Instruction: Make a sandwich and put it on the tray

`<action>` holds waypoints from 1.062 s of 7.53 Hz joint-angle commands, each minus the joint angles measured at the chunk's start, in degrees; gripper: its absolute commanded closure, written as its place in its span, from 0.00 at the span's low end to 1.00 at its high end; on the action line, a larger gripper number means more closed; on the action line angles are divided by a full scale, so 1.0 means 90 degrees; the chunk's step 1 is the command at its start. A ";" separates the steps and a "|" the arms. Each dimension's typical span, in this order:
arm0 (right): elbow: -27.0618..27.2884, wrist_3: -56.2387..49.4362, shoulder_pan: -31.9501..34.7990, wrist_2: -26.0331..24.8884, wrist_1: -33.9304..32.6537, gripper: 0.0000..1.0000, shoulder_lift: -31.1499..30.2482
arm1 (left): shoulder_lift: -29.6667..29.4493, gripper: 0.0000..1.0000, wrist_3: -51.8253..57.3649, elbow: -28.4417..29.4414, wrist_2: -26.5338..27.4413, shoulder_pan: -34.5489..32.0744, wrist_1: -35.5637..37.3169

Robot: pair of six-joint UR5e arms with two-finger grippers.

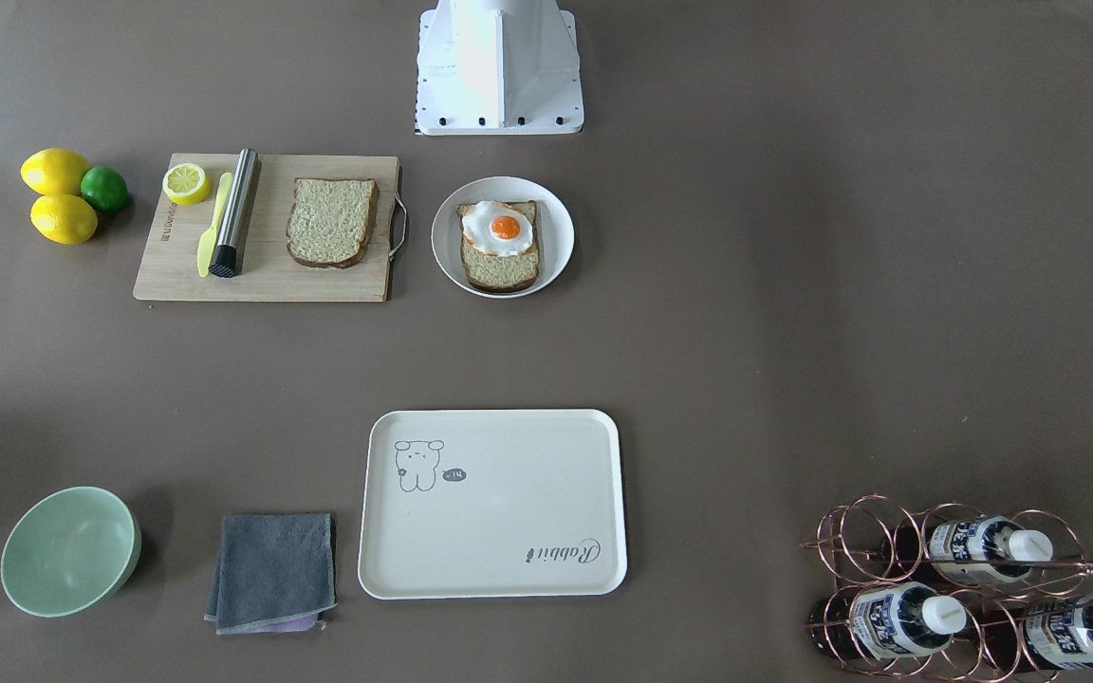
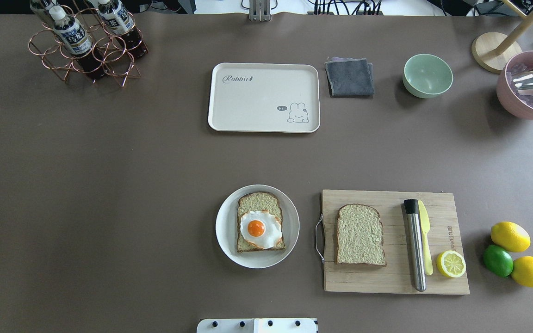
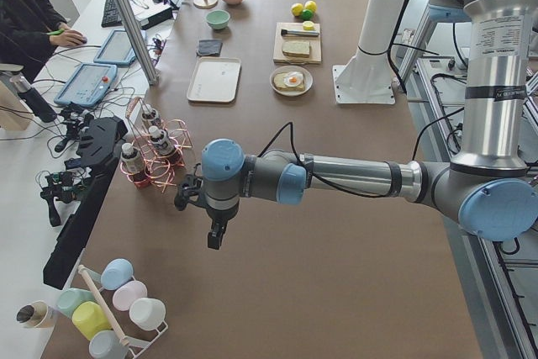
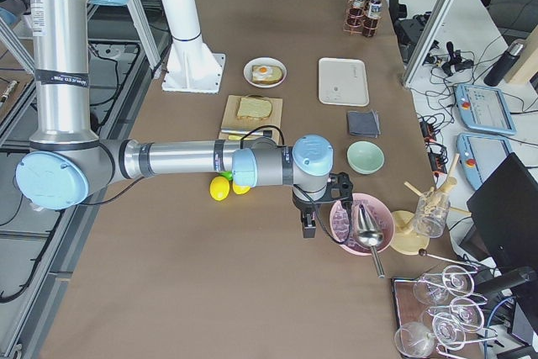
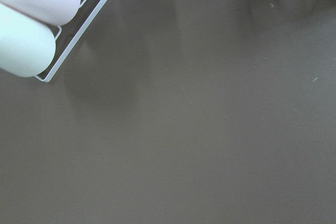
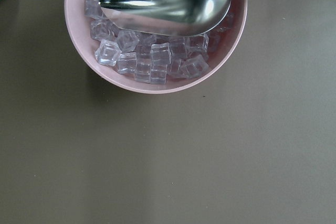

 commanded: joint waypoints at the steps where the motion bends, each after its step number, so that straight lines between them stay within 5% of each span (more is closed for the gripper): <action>1: 0.0052 0.0000 0.0000 0.0019 0.0002 0.00 0.0024 | -0.0374 0.02 -0.0001 -0.0427 0.0025 0.0308 -0.0480; 4: 0.0014 0.0261 -0.0368 0.0126 -0.0066 0.00 0.0646 | -0.0444 0.02 0.0057 -0.0348 -0.0082 0.0759 -0.1549; 7: 0.0071 0.1404 -0.1755 0.0010 -0.0007 0.00 0.1819 | -0.0923 0.02 -0.1941 -0.0152 -0.0102 0.1198 -0.1733; 8: 0.0091 0.1590 -0.2038 -0.0116 0.0012 0.00 0.2082 | -0.0681 0.02 -0.1954 -0.0124 -0.0092 0.1209 -0.2440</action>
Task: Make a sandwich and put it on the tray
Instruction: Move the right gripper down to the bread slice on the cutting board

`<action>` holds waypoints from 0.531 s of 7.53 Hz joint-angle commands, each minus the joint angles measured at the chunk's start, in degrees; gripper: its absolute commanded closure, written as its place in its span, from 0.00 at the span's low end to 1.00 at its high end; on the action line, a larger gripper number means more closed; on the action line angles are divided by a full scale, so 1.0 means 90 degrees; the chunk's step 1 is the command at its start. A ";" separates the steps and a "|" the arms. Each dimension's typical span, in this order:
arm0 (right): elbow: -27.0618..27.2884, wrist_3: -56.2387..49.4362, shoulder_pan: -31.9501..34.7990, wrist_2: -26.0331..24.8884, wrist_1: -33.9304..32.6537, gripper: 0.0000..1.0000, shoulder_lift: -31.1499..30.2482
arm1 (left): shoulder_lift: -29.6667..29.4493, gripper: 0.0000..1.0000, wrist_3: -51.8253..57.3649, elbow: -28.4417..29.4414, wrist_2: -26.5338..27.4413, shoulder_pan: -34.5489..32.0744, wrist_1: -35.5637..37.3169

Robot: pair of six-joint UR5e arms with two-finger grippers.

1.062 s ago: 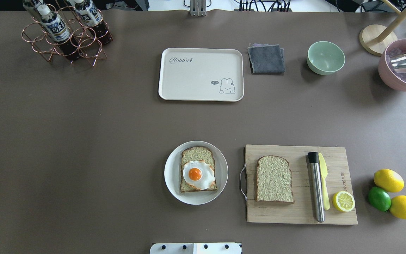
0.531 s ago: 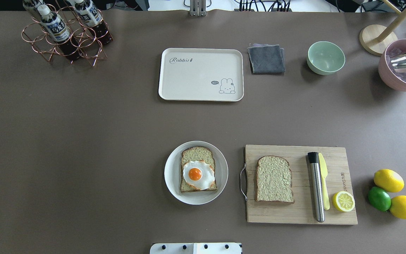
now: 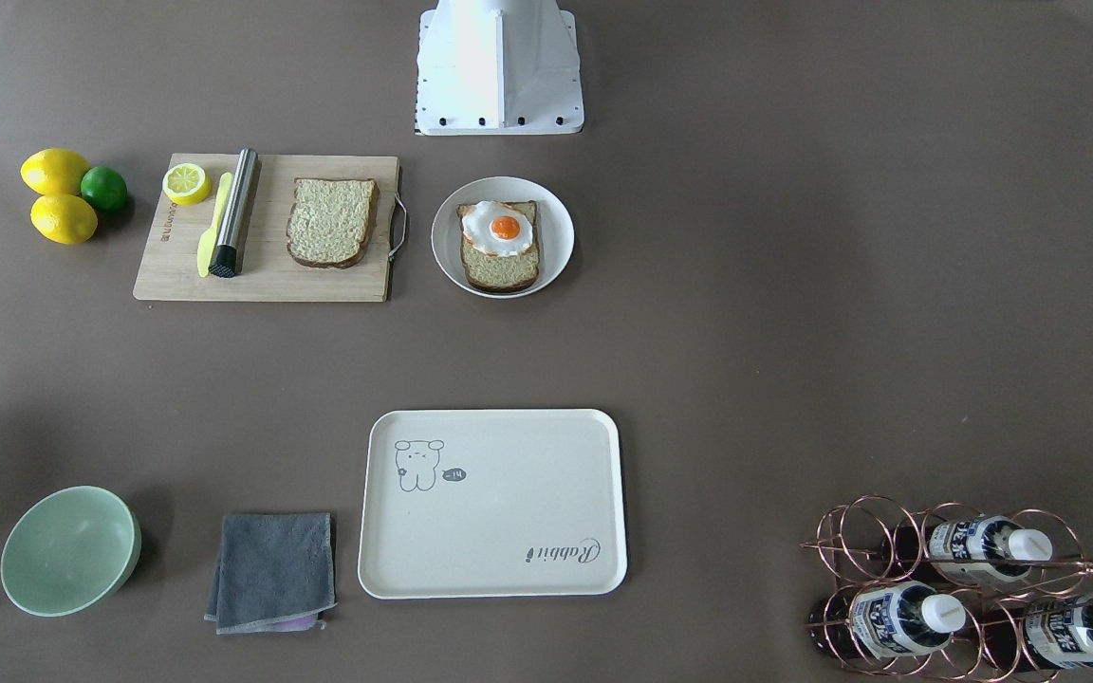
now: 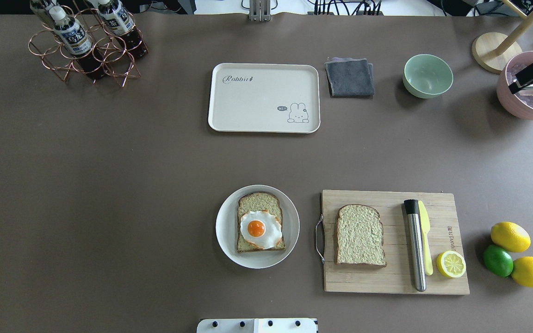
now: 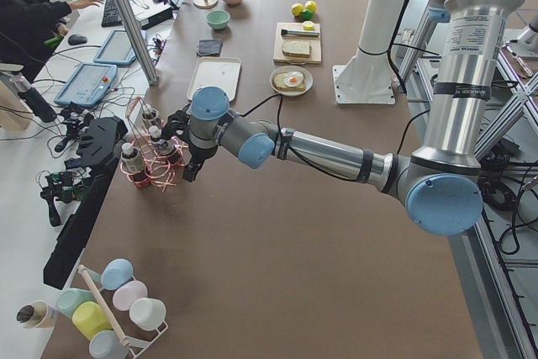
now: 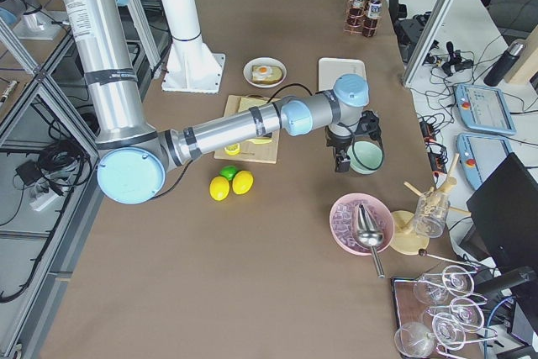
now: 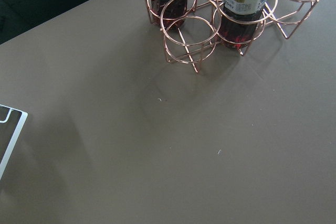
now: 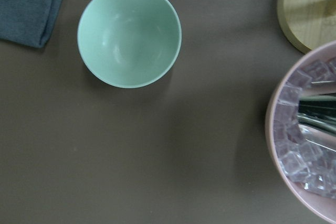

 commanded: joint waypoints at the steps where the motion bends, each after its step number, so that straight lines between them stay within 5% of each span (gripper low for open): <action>1: 0.0319 0.0919 -0.0853 -0.0217 0.0156 0.00 0.0542 | 0.0250 0.02 -0.0466 0.0048 -0.0004 0.0072 -0.0977; 4: 0.0507 0.3137 -0.1947 -0.0538 0.1803 0.00 0.0416 | 0.0183 0.02 -0.1457 -0.0107 -0.0237 0.0431 -0.1183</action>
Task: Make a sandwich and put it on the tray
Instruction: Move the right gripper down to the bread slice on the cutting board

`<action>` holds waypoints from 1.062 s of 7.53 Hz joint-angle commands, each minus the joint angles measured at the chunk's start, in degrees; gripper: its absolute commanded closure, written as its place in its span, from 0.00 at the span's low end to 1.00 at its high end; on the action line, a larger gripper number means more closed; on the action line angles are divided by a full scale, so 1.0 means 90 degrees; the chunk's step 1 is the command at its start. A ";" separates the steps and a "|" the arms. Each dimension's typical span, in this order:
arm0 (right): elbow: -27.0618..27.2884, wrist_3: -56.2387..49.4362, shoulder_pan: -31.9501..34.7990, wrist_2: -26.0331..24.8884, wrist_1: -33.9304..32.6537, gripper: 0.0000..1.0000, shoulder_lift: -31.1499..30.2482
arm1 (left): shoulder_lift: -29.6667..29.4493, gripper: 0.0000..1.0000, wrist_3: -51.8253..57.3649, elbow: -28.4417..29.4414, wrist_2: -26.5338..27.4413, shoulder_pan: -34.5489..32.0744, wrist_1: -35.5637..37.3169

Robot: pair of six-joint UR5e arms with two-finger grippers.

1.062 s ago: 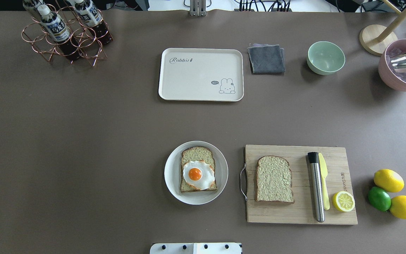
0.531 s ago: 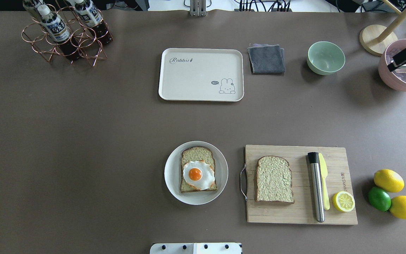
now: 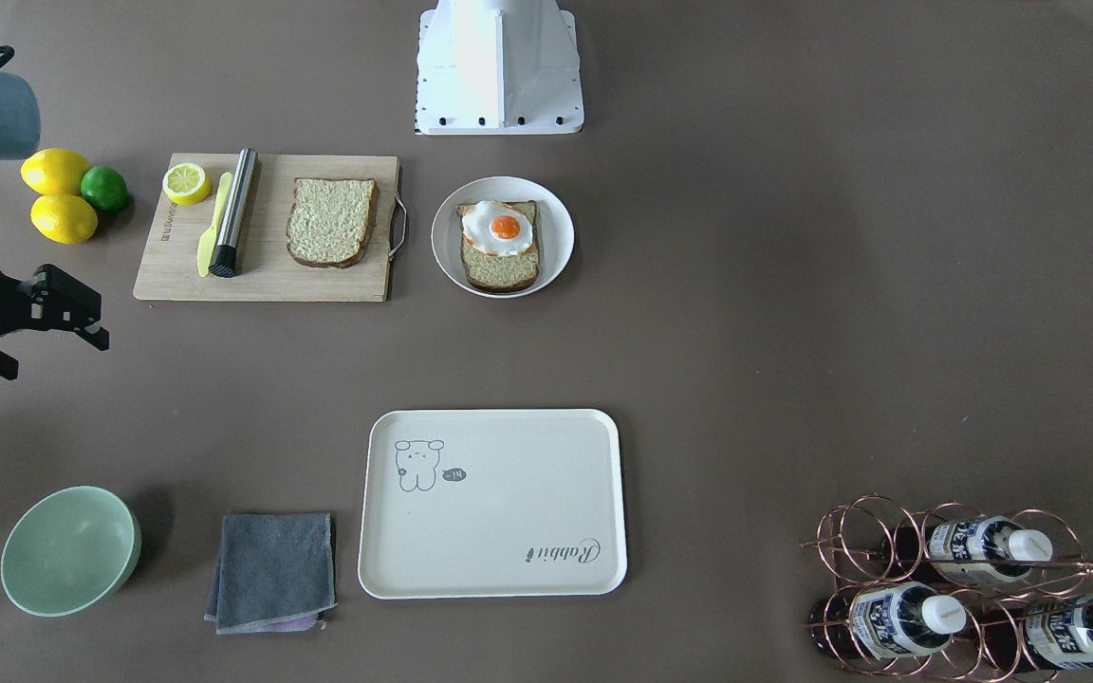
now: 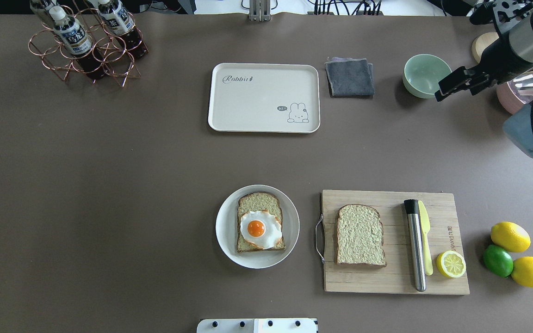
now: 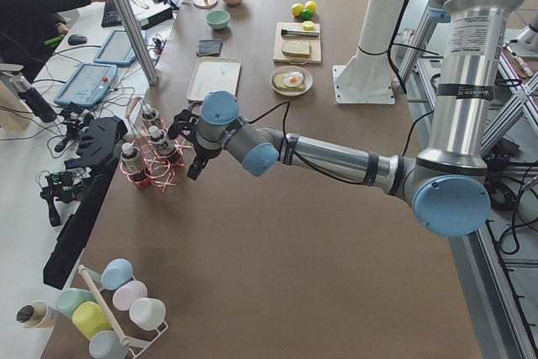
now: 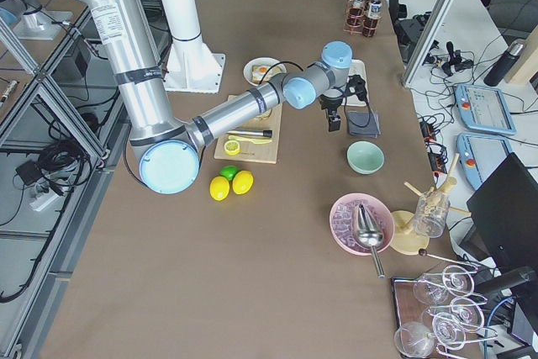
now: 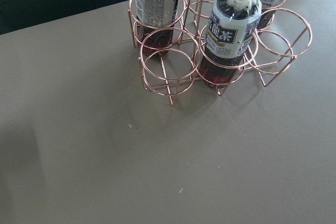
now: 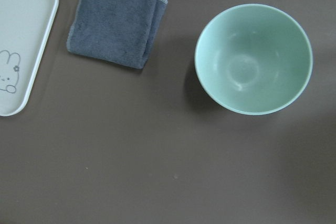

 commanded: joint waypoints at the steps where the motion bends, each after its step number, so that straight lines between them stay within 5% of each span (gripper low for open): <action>1: 0.0168 0.1638 -0.0864 -0.0210 0.1078 0.00 -0.0106 | -0.0061 0.02 -0.1557 -0.0169 -0.0208 0.0621 -0.0579; 4: 0.0374 0.2787 -0.1722 -0.0636 0.2249 0.00 -0.0331 | -0.0051 0.02 -0.3145 -0.0208 0.0199 0.1530 -0.1821; 6: 0.0568 0.4002 -0.2581 -0.1720 0.2836 0.00 -0.0594 | -0.0071 0.02 -0.3614 -0.0286 0.0533 0.1864 -0.1950; 8: 0.1093 0.4667 -0.3003 -0.1763 0.2847 0.00 -0.1138 | -0.0129 0.02 -0.3890 -0.0306 0.0544 0.1894 -0.1950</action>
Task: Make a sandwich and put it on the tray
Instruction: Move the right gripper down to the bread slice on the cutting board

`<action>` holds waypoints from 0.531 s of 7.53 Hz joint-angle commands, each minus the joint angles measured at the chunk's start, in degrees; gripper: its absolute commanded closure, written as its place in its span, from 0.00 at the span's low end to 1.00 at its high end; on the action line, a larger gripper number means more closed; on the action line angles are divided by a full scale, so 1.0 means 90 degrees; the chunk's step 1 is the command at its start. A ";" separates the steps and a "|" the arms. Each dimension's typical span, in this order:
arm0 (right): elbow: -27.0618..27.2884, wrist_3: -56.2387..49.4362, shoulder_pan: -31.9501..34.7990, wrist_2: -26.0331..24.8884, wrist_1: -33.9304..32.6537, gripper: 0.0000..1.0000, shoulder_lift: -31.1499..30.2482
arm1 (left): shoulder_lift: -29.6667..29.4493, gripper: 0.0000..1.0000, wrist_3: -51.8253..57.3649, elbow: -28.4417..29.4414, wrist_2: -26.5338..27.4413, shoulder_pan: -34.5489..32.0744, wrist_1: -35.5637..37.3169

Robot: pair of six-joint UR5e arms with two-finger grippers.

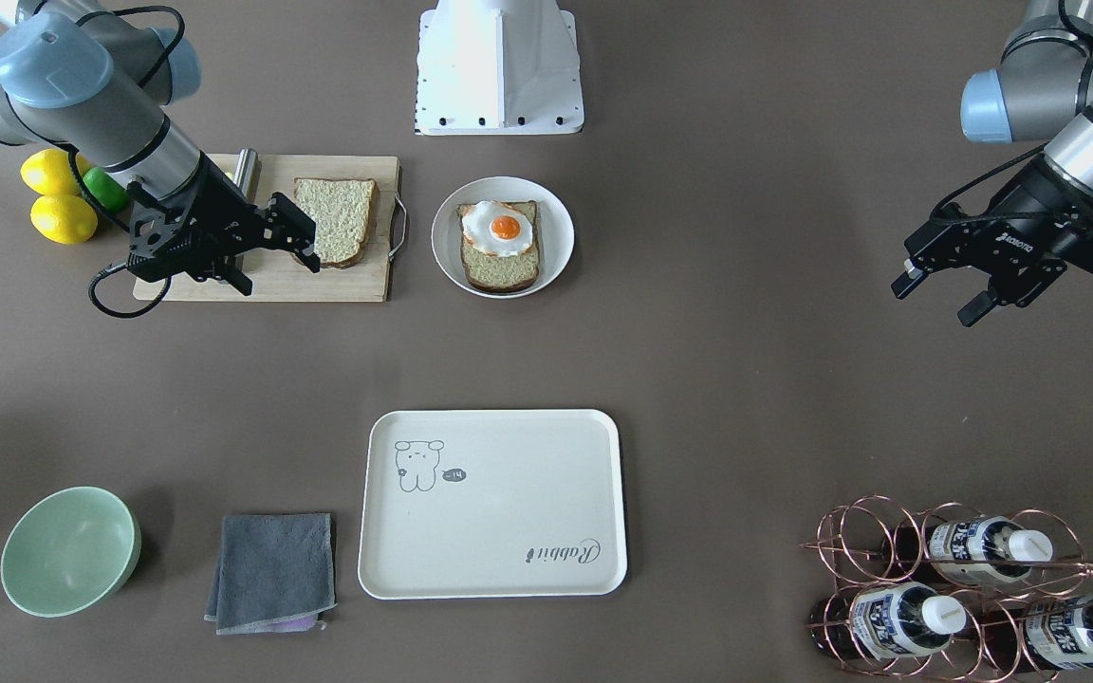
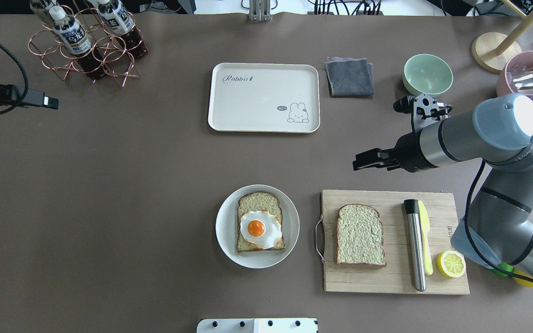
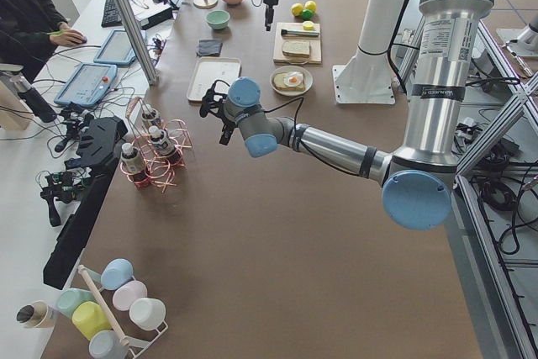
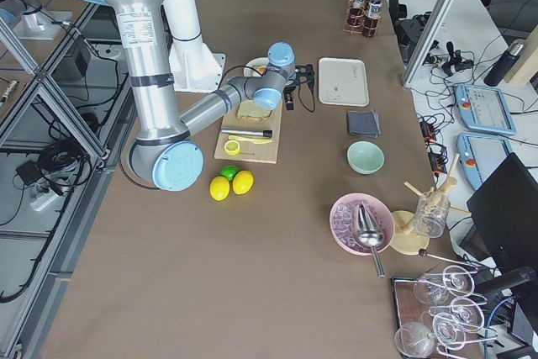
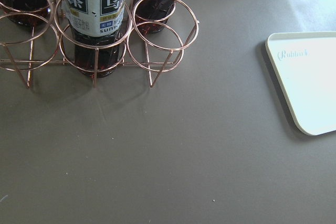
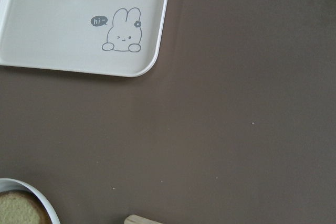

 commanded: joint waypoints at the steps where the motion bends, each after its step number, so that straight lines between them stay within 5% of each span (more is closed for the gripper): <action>1: 0.0715 0.0816 -0.0723 -0.0324 0.0088 0.00 -0.0826 | -0.0042 0.02 -0.0218 -0.0023 0.0044 0.0058 -0.0018; 4: 0.0913 0.1422 -0.1671 -0.1173 0.0088 0.00 -0.1132 | -0.0042 0.02 -0.0228 -0.0023 0.0044 0.0058 -0.0008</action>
